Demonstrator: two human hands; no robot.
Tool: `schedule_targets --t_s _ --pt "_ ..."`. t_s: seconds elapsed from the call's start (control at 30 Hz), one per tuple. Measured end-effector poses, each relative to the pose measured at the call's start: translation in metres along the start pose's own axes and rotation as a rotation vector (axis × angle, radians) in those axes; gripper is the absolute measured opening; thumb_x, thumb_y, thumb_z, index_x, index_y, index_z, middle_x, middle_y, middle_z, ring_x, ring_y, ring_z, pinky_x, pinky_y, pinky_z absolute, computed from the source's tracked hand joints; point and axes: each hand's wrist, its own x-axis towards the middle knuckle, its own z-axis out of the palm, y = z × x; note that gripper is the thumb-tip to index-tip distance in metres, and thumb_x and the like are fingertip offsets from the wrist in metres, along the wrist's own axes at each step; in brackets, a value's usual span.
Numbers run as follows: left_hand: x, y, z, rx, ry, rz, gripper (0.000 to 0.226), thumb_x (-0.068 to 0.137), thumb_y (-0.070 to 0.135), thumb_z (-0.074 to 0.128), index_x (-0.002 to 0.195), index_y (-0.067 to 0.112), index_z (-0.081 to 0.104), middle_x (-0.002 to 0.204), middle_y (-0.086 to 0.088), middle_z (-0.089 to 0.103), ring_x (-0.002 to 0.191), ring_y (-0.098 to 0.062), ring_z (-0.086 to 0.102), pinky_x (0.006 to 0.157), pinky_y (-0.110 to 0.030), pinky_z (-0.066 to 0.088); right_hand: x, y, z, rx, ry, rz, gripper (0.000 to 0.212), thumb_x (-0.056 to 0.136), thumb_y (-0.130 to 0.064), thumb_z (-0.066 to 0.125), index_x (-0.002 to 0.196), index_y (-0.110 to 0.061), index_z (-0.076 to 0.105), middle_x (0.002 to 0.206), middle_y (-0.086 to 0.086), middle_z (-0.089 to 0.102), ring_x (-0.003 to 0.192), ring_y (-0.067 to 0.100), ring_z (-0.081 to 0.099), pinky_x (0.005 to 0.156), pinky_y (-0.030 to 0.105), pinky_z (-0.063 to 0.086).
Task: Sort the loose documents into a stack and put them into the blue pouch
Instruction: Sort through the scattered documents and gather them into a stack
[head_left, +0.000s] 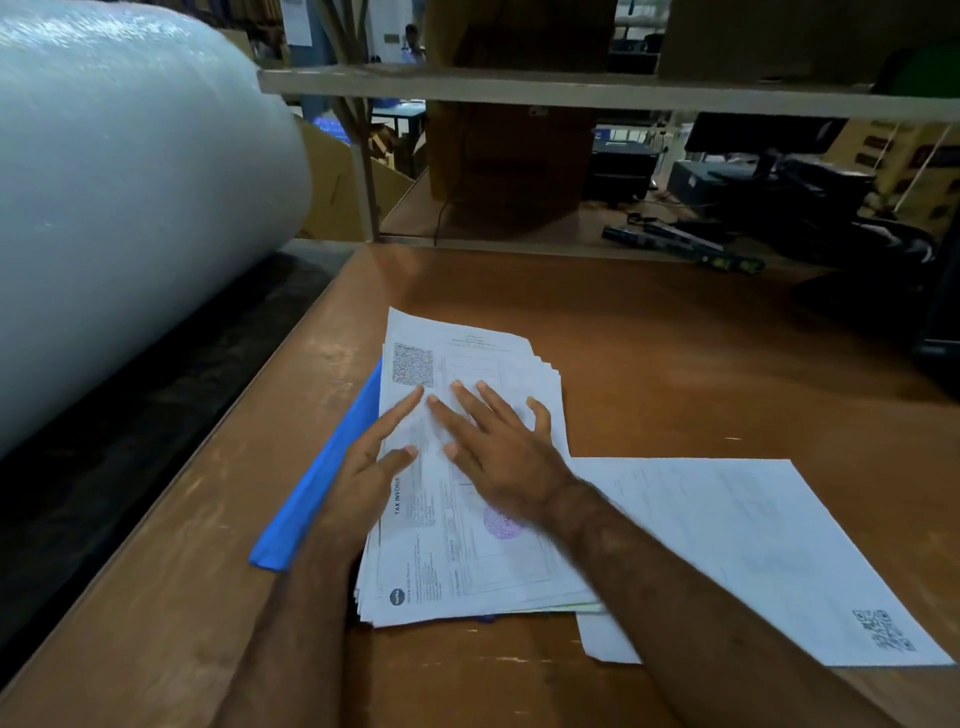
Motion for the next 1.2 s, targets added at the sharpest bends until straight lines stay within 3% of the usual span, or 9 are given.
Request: schedule_targets --t_s 0.23,0.4,0.47,0.73,0.83,0.9,1.0,1.1,1.2 --pt "-0.001 0.001 -0.006 -0.158 0.051 -0.056 0.044 0.101 -0.005 0.04 0.135 0.01 0.064 0.14 -0.005 0.064 0.125 -0.028 0.064 0.087 -0.033 0.061 -0.025 0.038 -0.036 0.178 0.015 0.324 0.066 0.096 -0.073 0.036 0.152 -0.064 0.003 0.172 -0.001 -0.007 0.158 0.027 0.004 0.119 0.063 0.011" --pt "-0.002 0.016 -0.008 -0.373 0.029 -0.075 0.045 0.103 0.003 0.039 0.143 0.015 0.057 0.14 -0.009 0.064 0.124 -0.035 0.064 0.097 -0.051 0.056 -0.056 0.054 -0.066 1.209 0.085 0.255 0.063 0.099 -0.03 0.066 0.152 -0.045 0.037 0.151 -0.02 0.048 0.141 0.011 0.048 0.105 0.035 0.052" --pt "0.001 0.021 0.0 -0.322 0.027 -0.043 0.043 0.103 0.01 0.045 0.142 0.022 0.057 0.141 -0.003 0.063 0.125 -0.029 0.064 0.097 -0.052 0.056 -0.059 0.054 -0.07 1.339 0.035 0.168 0.07 0.098 -0.015 0.066 0.155 -0.04 0.035 0.151 -0.017 0.05 0.136 0.01 0.053 0.104 0.038 0.053" --pt "0.007 0.045 0.017 -0.084 -0.011 0.016 0.053 0.09 -0.018 0.057 0.131 0.014 0.068 0.14 -0.001 0.064 0.123 -0.024 0.065 0.086 -0.036 0.062 -0.049 0.044 -0.076 1.02 0.244 0.078 0.079 0.098 -0.016 0.067 0.155 -0.048 0.022 0.151 -0.018 0.045 0.132 0.003 0.053 0.099 0.028 0.055" --pt "0.008 0.07 -0.003 -0.054 0.047 0.056 0.056 0.089 -0.018 0.057 0.133 0.016 0.066 0.13 0.005 0.07 0.11 -0.016 0.071 0.081 -0.032 0.062 -0.044 0.042 -0.066 1.178 0.384 0.373 0.057 0.104 -0.036 0.056 0.149 -0.053 0.026 0.128 -0.005 0.066 0.114 0.013 0.068 0.094 0.039 0.059" --pt "0.012 0.089 -0.028 0.002 0.116 0.126 0.06 0.087 -0.019 0.057 0.137 0.013 0.063 0.126 0.006 0.072 0.104 -0.011 0.072 0.078 -0.025 0.061 -0.044 0.043 -0.049 0.88 0.404 0.451 0.043 0.102 -0.048 0.042 0.143 -0.036 0.049 0.126 0.0 0.068 0.116 0.02 0.066 0.102 0.049 0.053" --pt "0.017 0.108 -0.065 0.055 0.248 0.201 0.061 0.086 -0.018 0.057 0.138 0.013 0.063 0.124 0.003 0.073 0.105 -0.012 0.071 0.083 -0.026 0.061 -0.047 0.031 -0.022 0.371 0.1 0.257 0.068 0.093 -0.063 0.029 0.142 -0.026 0.056 0.153 0.006 0.049 0.144 0.024 0.041 0.118 0.049 0.031" --pt "0.021 0.11 -0.085 0.074 0.327 0.227 0.063 0.084 -0.018 0.057 0.137 0.014 0.064 0.13 -0.002 0.07 0.11 -0.014 0.069 0.086 -0.024 0.06 -0.049 0.003 -0.007 0.079 -0.207 0.138 0.098 0.077 -0.094 0.013 0.159 -0.042 0.021 0.17 0.002 0.014 0.157 0.023 0.008 0.124 0.053 0.006" --pt "0.022 0.102 -0.086 0.02 0.334 0.207 0.065 0.082 -0.021 0.056 0.138 0.012 0.062 0.132 -0.007 0.067 0.104 -0.011 0.07 0.082 -0.022 0.06 -0.046 -0.004 -0.006 0.016 -0.33 0.061 0.094 0.08 -0.091 0.017 0.16 -0.045 0.0 0.172 0.002 -0.005 0.158 0.024 -0.007 0.124 0.056 -0.006"
